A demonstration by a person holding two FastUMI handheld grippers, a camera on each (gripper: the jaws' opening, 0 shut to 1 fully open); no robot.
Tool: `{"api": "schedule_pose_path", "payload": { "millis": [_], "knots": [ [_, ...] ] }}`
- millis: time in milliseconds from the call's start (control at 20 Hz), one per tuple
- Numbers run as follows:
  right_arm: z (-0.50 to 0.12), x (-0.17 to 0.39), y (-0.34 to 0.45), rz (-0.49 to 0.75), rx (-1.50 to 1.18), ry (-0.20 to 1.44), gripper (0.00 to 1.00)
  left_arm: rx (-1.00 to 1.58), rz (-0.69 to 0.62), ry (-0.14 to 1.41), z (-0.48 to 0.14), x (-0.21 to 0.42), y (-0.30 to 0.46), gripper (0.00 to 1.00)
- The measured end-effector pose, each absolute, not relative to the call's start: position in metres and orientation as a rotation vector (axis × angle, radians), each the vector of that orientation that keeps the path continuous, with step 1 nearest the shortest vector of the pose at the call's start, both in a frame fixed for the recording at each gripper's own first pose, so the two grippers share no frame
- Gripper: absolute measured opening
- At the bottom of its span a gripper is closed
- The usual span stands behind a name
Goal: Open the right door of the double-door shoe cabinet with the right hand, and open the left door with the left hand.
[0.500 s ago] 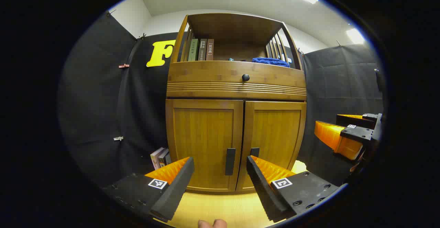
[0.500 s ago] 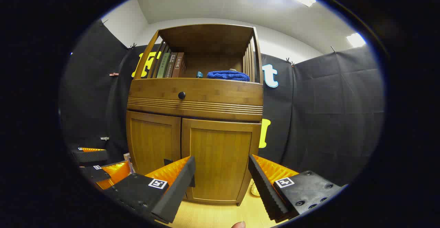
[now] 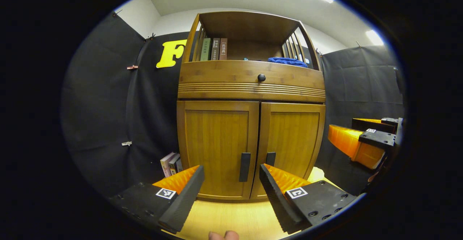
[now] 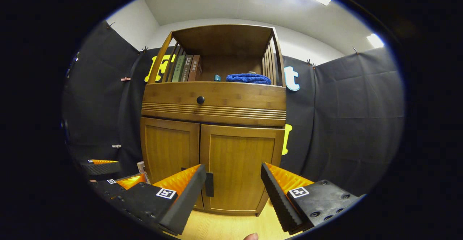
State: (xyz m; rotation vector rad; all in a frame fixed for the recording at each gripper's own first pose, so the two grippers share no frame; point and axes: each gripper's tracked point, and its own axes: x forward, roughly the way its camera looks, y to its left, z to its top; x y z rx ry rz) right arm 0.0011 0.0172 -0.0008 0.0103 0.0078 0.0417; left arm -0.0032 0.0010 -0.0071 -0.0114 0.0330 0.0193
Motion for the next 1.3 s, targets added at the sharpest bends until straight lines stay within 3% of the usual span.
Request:
{"api": "schedule_pose_path", "payload": {
  "millis": [1300],
  "knots": [
    [-0.015, 0.005, 0.017, 0.058, 0.035, 0.025, 0.97, 0.034, 0.026, 0.017, -0.007, -0.004, 0.009, 0.95]
  ]
}}
